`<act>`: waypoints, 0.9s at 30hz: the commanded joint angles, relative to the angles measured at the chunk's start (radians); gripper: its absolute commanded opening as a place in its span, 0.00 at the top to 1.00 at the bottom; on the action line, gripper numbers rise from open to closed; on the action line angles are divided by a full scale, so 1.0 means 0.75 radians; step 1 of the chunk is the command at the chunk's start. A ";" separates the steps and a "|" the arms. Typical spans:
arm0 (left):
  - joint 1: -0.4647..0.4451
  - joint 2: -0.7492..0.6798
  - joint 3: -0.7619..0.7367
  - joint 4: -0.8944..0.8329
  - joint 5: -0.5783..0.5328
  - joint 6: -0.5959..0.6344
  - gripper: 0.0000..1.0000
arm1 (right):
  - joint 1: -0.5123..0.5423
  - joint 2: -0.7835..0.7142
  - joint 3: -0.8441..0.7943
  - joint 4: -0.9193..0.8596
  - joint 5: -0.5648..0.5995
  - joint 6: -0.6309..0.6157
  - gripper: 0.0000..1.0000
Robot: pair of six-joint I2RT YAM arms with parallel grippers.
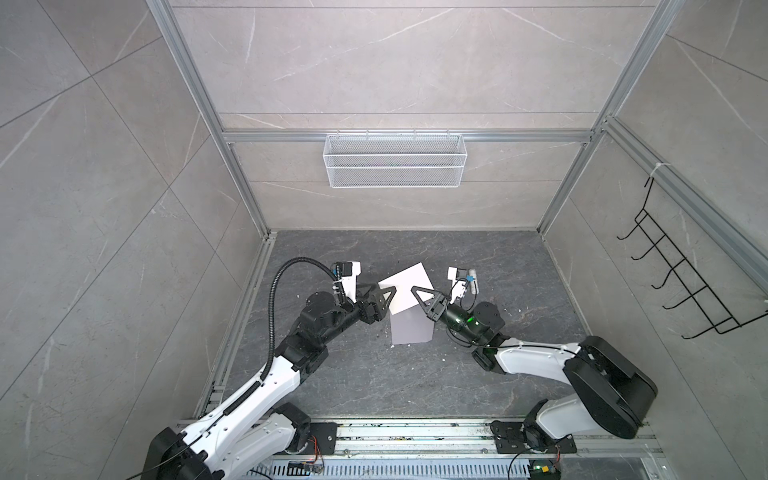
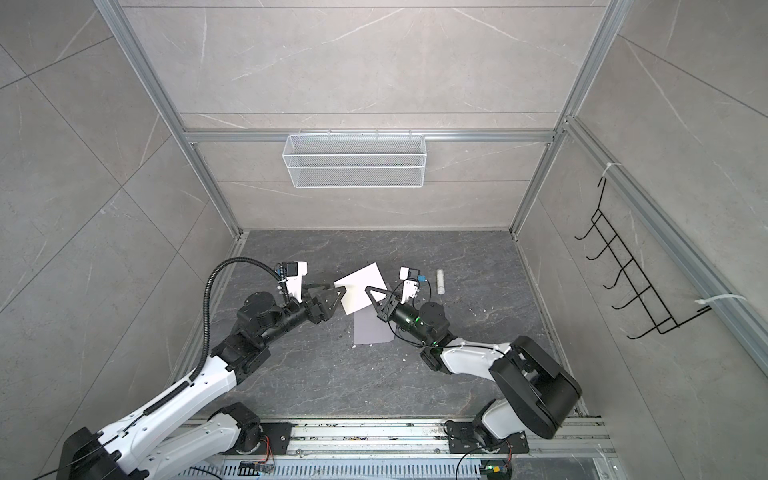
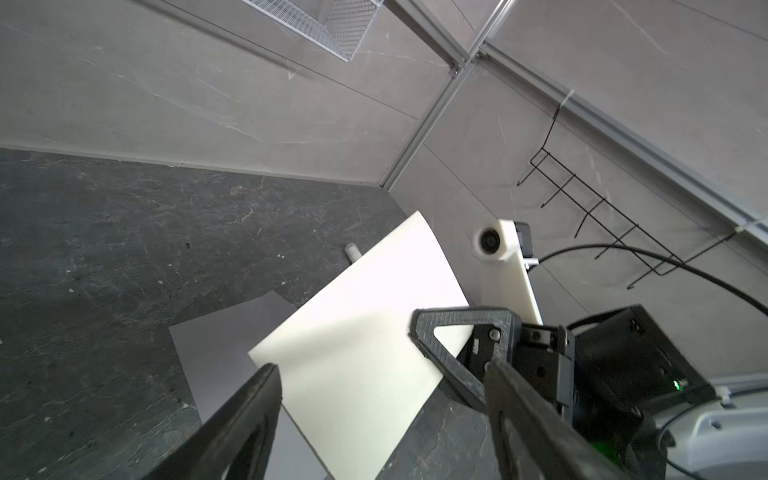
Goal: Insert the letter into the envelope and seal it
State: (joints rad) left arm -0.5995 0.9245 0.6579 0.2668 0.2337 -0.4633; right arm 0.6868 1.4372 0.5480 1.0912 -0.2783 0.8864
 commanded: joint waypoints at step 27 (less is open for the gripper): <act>0.129 0.205 0.263 -0.150 0.864 0.338 0.39 | -0.017 -0.374 0.481 -1.539 -0.585 -1.106 1.00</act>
State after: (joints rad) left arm -0.5049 1.0771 0.8654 0.0929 0.8188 -0.2085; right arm 0.6781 1.1717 0.8719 -0.0551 -0.6899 0.0696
